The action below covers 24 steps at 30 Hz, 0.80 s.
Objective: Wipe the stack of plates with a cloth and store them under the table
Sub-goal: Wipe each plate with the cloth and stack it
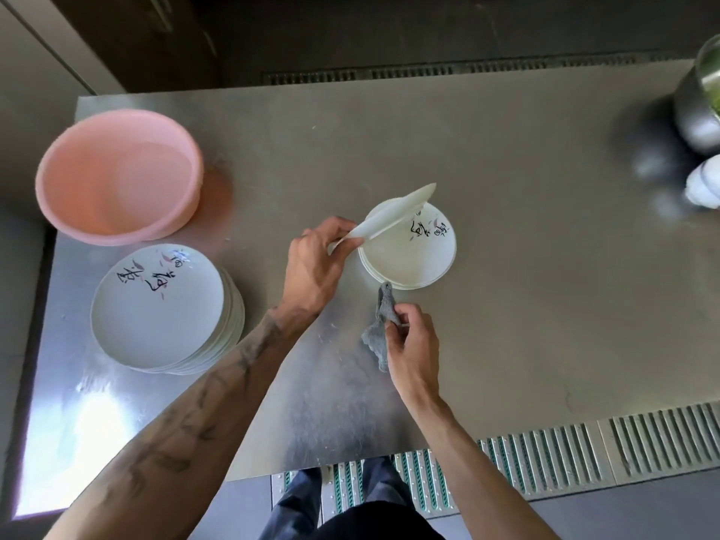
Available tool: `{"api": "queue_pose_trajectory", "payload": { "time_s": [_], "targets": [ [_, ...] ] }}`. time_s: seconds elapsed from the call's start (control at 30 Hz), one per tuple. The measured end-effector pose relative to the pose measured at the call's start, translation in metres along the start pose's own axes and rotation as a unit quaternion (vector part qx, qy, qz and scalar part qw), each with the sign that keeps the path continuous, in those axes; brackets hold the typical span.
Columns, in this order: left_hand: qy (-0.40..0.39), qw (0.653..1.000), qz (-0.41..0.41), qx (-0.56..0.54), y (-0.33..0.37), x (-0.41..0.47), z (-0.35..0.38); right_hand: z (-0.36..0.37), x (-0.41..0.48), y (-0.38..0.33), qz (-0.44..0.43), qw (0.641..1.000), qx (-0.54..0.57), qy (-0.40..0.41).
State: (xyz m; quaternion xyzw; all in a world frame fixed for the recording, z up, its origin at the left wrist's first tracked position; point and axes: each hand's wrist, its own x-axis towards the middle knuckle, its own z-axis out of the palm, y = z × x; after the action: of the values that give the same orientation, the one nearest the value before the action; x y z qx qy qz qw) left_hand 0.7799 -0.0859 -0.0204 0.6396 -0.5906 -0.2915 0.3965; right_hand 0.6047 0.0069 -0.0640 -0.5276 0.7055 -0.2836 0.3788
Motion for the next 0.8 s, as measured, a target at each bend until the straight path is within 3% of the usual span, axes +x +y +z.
{"api": "queue_pose_trajectory", "payload": {
  "time_s": [0.37,0.53,0.8],
  "targets": [
    [-0.02,0.999,0.026,-0.004,-0.016,0.018,0.053,0.003,0.011,0.011,0.025,1.0,0.0,0.0],
    [-0.066,0.992,0.103,-0.034,-0.035,0.011,0.064,0.005,0.01,0.014,0.028,1.0,-0.002,-0.006],
    [-0.127,0.989,0.075,-0.028,-0.065,0.01,0.071,0.005,0.014,0.018,0.024,1.0,0.002,-0.001]
  ]
}}
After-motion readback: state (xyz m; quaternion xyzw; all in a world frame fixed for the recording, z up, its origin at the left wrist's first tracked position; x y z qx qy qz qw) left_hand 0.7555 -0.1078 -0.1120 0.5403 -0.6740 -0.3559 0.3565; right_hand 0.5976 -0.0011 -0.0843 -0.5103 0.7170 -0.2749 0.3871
